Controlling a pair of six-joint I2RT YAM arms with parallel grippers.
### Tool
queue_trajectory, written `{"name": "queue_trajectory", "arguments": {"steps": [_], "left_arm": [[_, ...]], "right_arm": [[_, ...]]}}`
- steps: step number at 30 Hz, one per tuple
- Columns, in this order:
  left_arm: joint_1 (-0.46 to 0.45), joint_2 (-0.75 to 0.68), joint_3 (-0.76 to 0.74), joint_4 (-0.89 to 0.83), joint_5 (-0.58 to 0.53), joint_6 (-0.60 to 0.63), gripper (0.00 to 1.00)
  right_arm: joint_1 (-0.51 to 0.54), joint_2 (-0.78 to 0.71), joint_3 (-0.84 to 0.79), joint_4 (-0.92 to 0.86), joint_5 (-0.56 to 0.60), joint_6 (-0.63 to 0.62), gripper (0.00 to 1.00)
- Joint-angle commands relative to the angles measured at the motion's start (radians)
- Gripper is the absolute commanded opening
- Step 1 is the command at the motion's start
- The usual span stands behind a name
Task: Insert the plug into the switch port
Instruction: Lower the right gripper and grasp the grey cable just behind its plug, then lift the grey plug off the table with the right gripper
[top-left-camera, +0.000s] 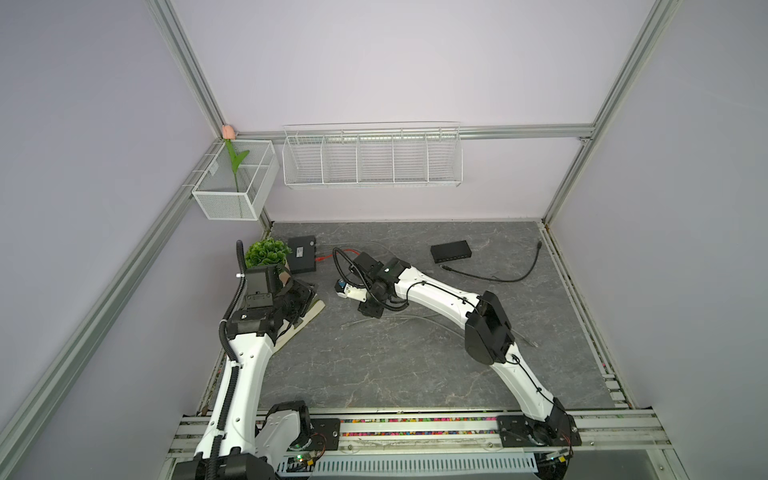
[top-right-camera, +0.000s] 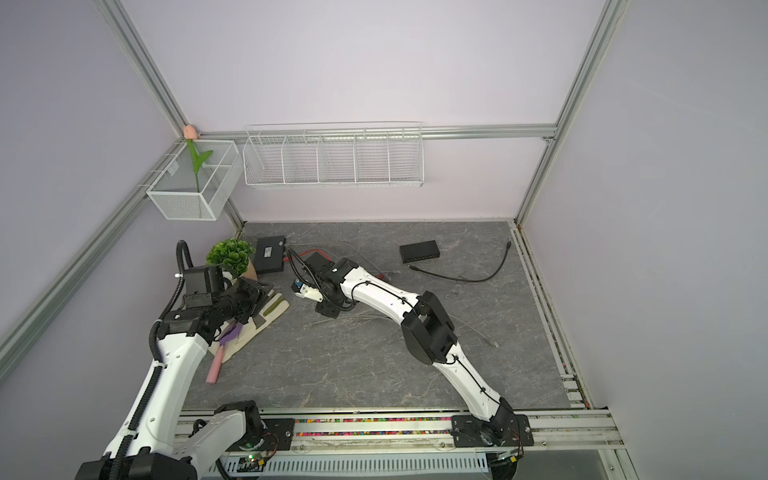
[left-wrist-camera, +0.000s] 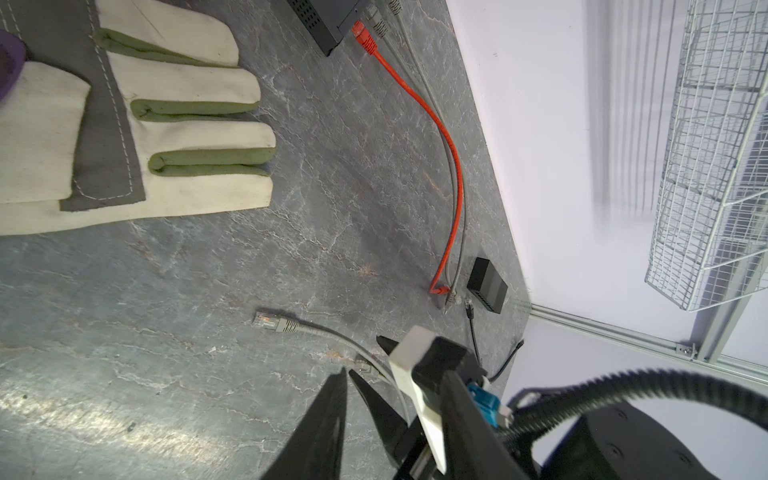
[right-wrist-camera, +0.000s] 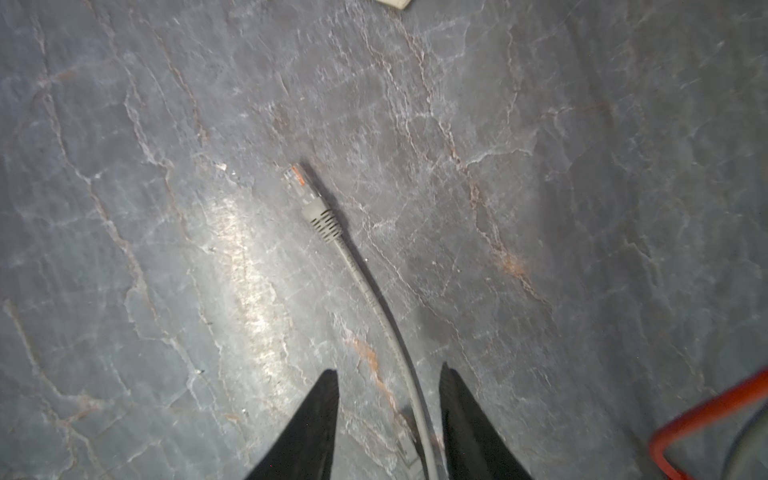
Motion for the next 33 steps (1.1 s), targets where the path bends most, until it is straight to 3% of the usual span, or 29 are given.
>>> {"name": "queue_trajectory", "arguments": {"steps": [1, 10, 17, 22, 33], "left_arm": [[0.007, 0.007, 0.020, 0.002, -0.004, -0.002, 0.39], [0.006, 0.017, 0.033, -0.002, -0.004, 0.004, 0.39], [0.007, 0.016, 0.026, 0.000, -0.006, 0.005, 0.39], [0.007, 0.015, 0.018, 0.012, -0.011, 0.000, 0.39], [0.006, -0.002, -0.031, 0.074, -0.011, -0.038, 0.38]], "right_arm": [[-0.011, 0.055, -0.008, -0.062, -0.044, -0.021, 0.43], [-0.014, 0.101, -0.002, -0.042, -0.001, -0.017, 0.40], [-0.016, 0.115, -0.047, -0.062, -0.001, -0.024, 0.22], [-0.022, 0.079, -0.161, -0.042, 0.054, -0.014, 0.07], [-0.101, -0.146, -0.543, 0.070, 0.108, 0.006, 0.07]]}}
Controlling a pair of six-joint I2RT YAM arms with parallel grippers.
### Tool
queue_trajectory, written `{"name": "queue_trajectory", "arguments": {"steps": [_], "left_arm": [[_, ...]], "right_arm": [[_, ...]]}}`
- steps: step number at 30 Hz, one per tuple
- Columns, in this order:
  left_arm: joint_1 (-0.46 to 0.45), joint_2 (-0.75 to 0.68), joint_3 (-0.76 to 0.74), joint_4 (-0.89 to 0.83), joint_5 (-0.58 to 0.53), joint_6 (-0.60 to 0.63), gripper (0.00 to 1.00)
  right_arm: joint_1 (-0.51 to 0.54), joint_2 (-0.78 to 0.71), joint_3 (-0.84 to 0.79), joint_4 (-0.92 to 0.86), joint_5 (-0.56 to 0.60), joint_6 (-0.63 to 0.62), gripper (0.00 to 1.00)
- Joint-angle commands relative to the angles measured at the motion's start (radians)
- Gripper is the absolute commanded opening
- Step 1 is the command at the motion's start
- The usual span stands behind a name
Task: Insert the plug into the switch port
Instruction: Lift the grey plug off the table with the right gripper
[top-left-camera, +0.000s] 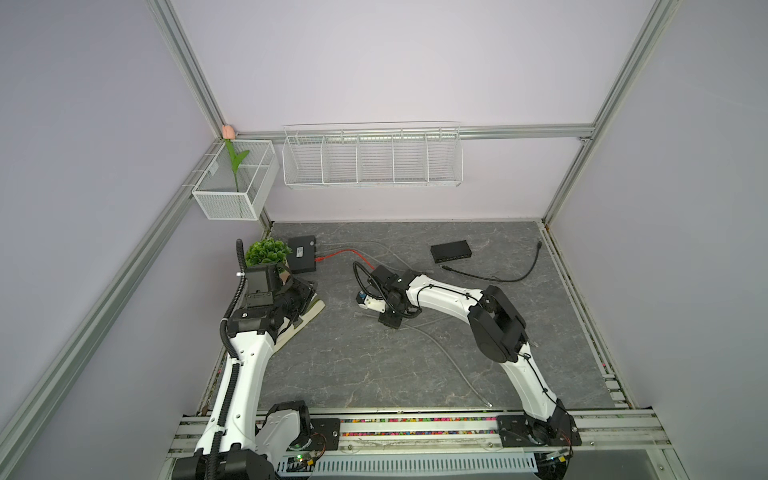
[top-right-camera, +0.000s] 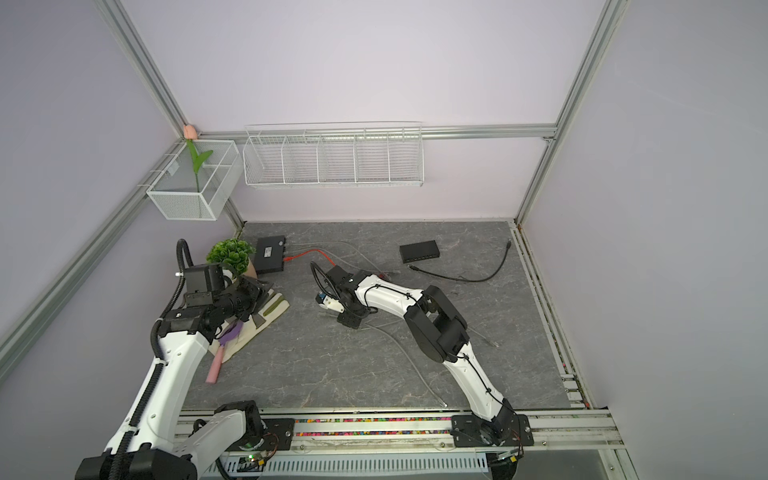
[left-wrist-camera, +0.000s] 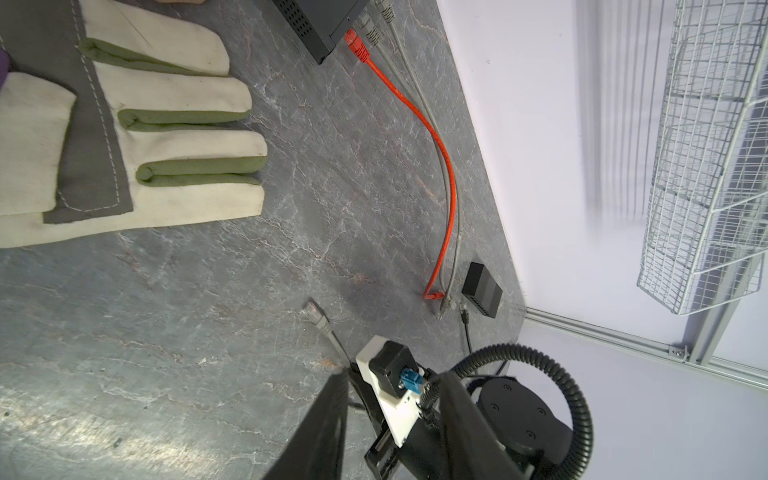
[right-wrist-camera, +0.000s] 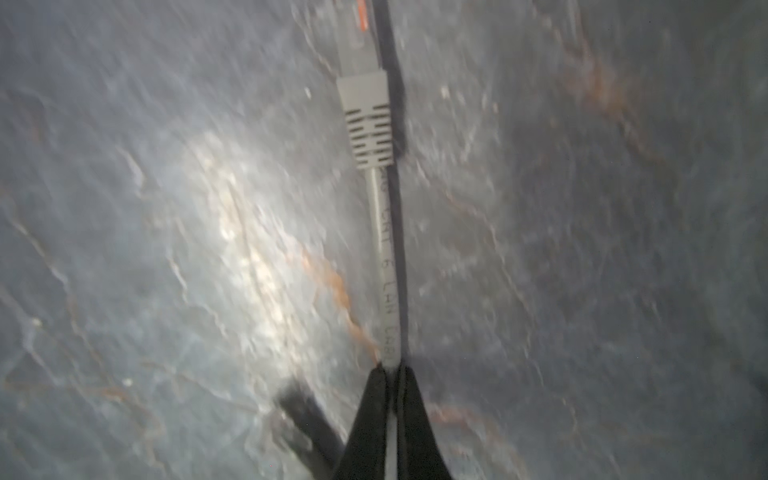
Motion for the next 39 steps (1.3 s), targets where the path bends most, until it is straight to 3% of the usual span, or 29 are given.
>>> {"name": "queue_trajectory", "arguments": {"steps": [1, 5, 10, 14, 23, 39], "left_arm": [[0.008, -0.013, -0.028, 0.033, -0.010, -0.026, 0.38], [0.007, -0.009, -0.027, 0.041, -0.009, -0.023, 0.38], [0.007, -0.008, -0.016, 0.041, -0.008, -0.020, 0.38], [0.007, -0.012, -0.012, 0.033, -0.010, -0.018, 0.38], [0.007, -0.005, -0.027, 0.050, -0.008, -0.023, 0.38], [0.007, -0.007, -0.021, 0.041, -0.015, -0.017, 0.37]], "right_arm": [[-0.037, 0.006, -0.103, -0.112, 0.065, 0.002, 0.07], [-0.041, -0.003, -0.102, -0.115, 0.071, 0.005, 0.10], [-0.039, -0.021, -0.030, -0.141, 0.065, 0.005, 0.38], [-0.038, -0.027, 0.073, -0.173, 0.028, 0.000, 0.45], [-0.024, 0.135, 0.395, -0.261, -0.056, -0.002, 0.45], [0.024, 0.246, 0.490, -0.219, -0.085, 0.037, 0.45]]}}
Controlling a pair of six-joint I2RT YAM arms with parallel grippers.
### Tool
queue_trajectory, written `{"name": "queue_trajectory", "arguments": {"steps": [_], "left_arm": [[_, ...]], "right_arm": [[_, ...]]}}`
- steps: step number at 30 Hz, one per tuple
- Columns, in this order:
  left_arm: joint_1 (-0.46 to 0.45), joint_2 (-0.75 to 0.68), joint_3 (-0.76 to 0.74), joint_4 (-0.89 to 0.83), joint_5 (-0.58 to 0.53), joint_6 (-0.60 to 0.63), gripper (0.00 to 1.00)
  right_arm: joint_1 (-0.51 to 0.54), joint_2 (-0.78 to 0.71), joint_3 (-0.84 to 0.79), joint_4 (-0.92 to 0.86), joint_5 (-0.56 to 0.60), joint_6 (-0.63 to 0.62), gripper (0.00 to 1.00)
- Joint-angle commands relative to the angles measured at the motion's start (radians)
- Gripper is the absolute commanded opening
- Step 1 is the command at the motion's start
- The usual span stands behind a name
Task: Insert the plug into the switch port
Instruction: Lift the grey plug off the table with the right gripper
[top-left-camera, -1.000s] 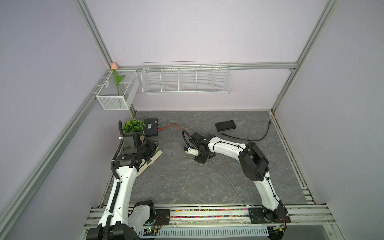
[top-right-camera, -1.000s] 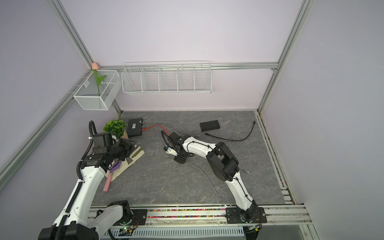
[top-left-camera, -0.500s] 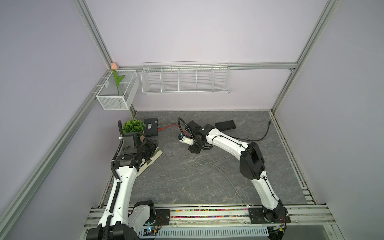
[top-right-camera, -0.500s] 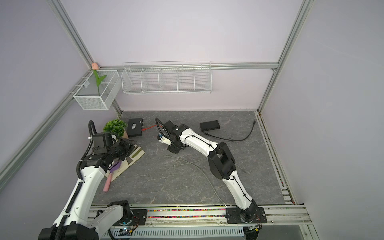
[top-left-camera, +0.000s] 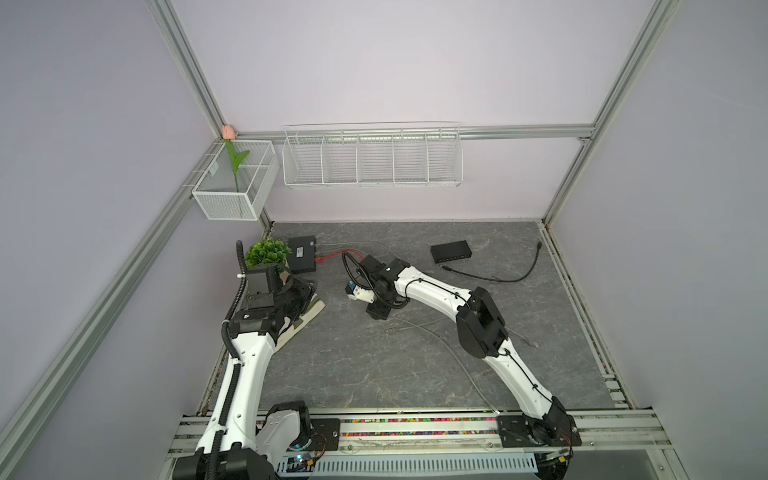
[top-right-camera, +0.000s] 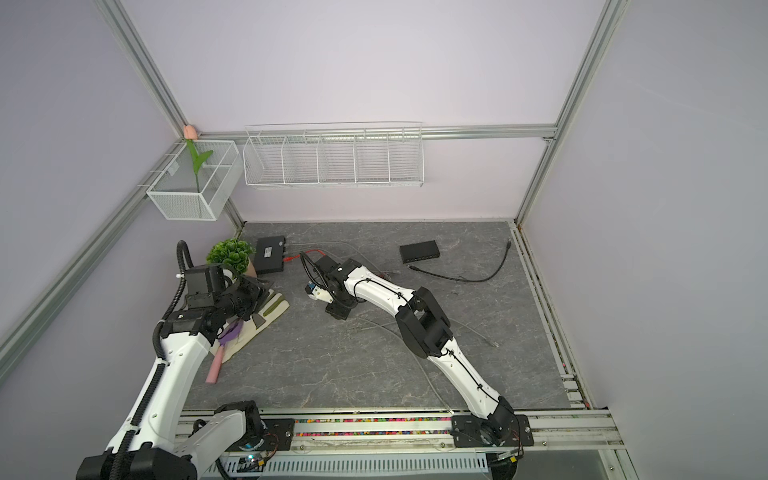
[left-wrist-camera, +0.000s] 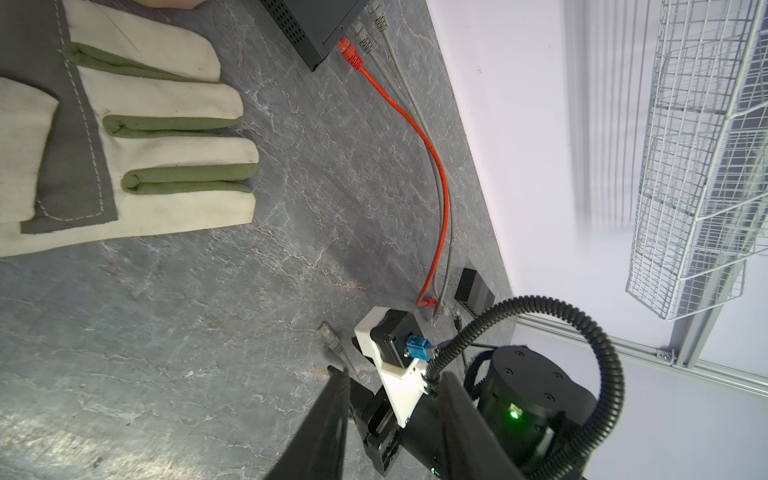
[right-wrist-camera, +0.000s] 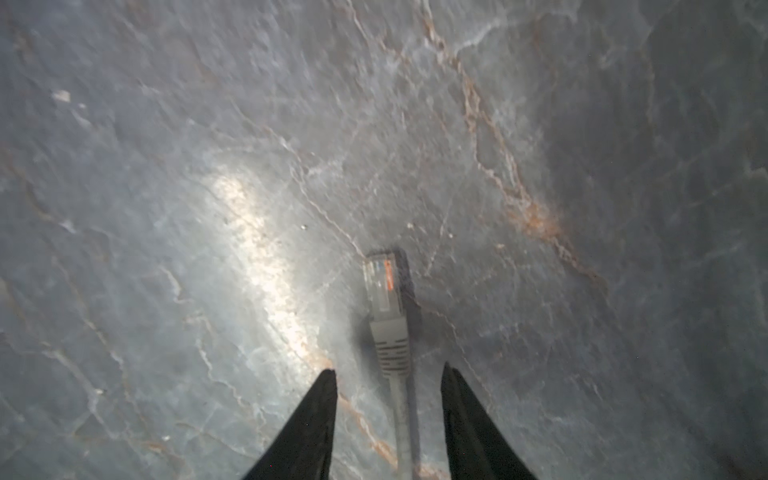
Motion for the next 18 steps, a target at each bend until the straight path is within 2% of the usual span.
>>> {"name": "queue_trajectory", "arguments": {"steps": [1, 12, 14, 15, 17, 18], "left_arm": [[0.006, -0.007, 0.001, -0.004, -0.014, -0.001, 0.37], [0.008, 0.011, 0.018, 0.000, -0.020, 0.001, 0.37], [0.008, 0.017, 0.026, 0.007, -0.020, 0.001, 0.37], [0.008, 0.023, 0.034, 0.012, -0.019, 0.009, 0.37], [0.008, 0.034, 0.059, 0.015, -0.025, 0.029, 0.37], [0.009, 0.042, 0.075, 0.015, -0.032, 0.047, 0.38]], "right_arm": [[0.003, 0.023, 0.022, -0.011, -0.032, 0.012, 0.45], [-0.001, 0.060, 0.012, -0.011, -0.019, 0.019, 0.42], [0.001, 0.068, 0.010, -0.012, -0.013, 0.023, 0.39], [0.001, 0.070, 0.010, -0.012, -0.007, 0.025, 0.32], [0.002, 0.069, 0.008, -0.012, 0.011, 0.030, 0.13], [0.002, 0.064, 0.007, -0.011, 0.018, 0.031, 0.07]]}}
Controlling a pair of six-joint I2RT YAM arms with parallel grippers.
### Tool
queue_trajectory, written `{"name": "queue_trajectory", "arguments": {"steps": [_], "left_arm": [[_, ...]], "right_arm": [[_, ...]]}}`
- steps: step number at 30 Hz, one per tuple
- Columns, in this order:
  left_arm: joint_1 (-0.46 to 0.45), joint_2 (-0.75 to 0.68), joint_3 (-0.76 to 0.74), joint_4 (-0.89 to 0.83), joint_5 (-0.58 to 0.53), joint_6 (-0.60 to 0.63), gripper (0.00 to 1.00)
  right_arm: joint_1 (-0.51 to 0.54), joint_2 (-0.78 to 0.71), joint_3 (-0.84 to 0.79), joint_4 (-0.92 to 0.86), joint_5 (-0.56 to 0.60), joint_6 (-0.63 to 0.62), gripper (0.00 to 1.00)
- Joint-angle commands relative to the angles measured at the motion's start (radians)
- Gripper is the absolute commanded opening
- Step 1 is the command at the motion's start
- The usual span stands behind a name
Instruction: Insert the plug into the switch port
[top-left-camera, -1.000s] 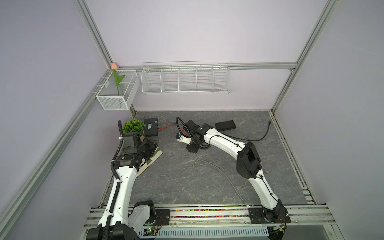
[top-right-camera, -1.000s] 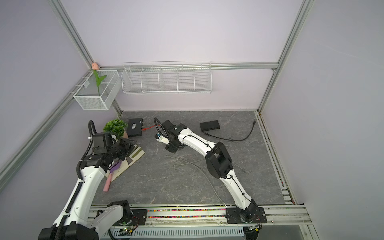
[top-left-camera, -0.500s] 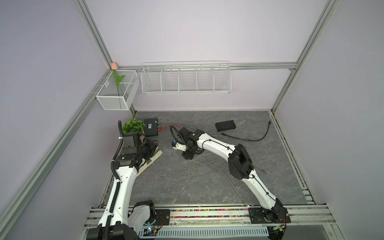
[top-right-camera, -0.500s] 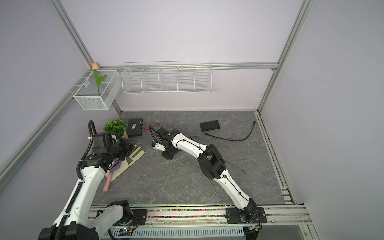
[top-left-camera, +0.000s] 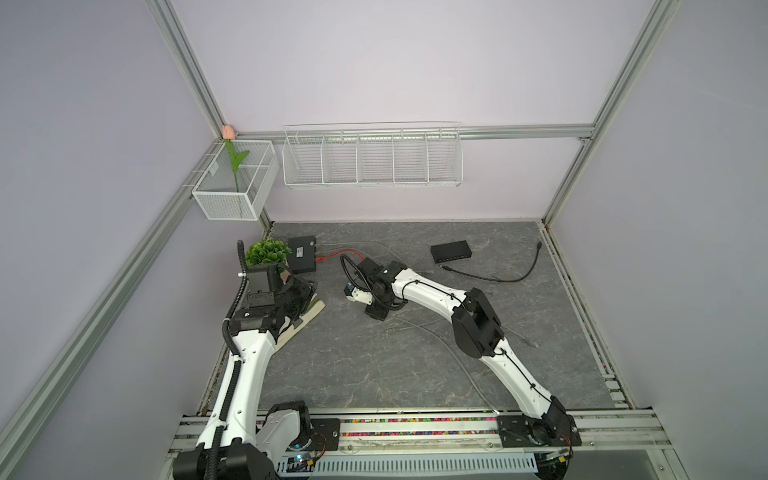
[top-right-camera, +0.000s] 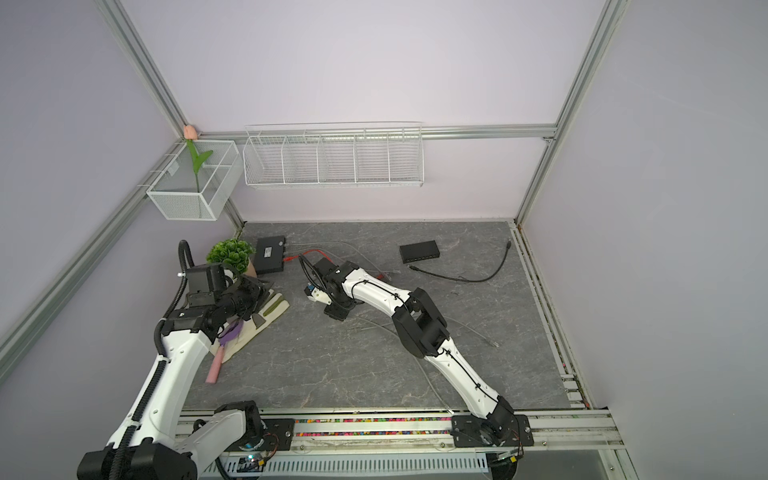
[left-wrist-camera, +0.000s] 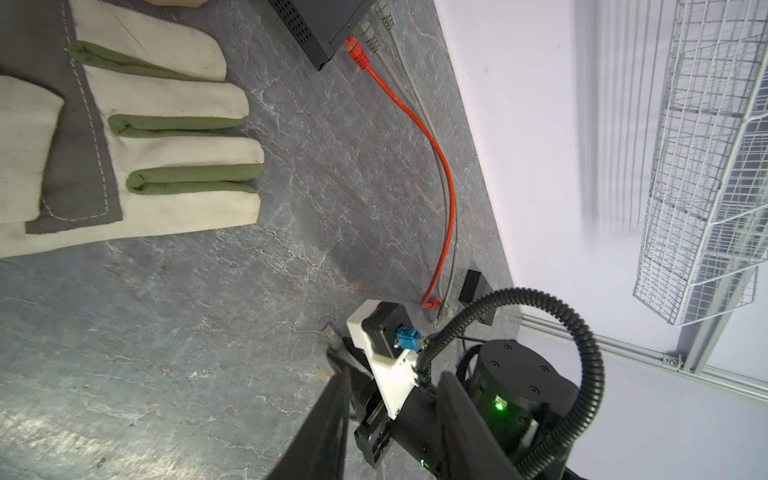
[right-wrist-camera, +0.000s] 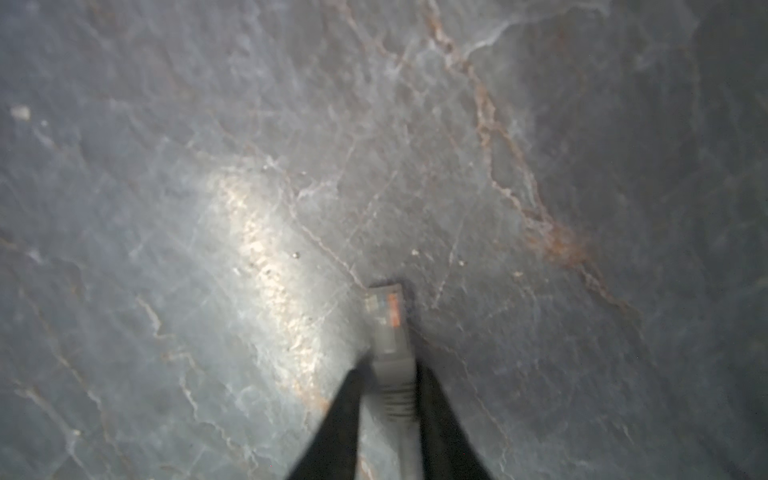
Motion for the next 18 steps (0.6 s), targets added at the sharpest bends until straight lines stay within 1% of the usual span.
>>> {"name": "queue_trajectory", "arguments": {"steps": [1, 3, 6, 8, 10, 11, 14, 16, 18], "left_arm": [[0.007, 0.026, 0.081, 0.020, -0.033, 0.056, 0.38], [0.007, 0.062, 0.124, 0.042, -0.039, 0.092, 0.40], [-0.018, 0.160, 0.207, 0.120, -0.012, 0.150, 0.43], [-0.074, 0.262, 0.298, 0.151, 0.005, 0.201, 0.49], [-0.149, 0.378, 0.395, 0.168, 0.026, 0.243, 0.53], [-0.195, 0.447, 0.457, 0.165, 0.031, 0.267, 0.55], [-0.308, 0.645, 0.644, 0.153, 0.057, 0.311, 0.60], [-0.362, 0.779, 0.772, 0.154, 0.092, 0.314, 0.62], [-0.410, 0.919, 0.926, 0.121, 0.123, 0.329, 0.64]], "right_arm": [[-0.001, 0.013, -0.006, -0.023, 0.013, 0.011, 0.07], [-0.013, -0.024, -0.006, -0.034, 0.000, 0.047, 0.07], [-0.064, -0.166, -0.040, -0.064, -0.097, 0.132, 0.07], [-0.106, -0.307, -0.131, -0.033, -0.108, 0.177, 0.07], [-0.157, -0.473, -0.264, 0.048, -0.089, 0.213, 0.07], [-0.200, -0.564, -0.332, 0.084, -0.072, 0.246, 0.07], [-0.343, -0.739, -0.491, 0.167, -0.063, 0.332, 0.07], [-0.436, -0.798, -0.562, 0.206, -0.052, 0.366, 0.07], [-0.526, -0.809, -0.599, 0.219, -0.049, 0.386, 0.07]]}}
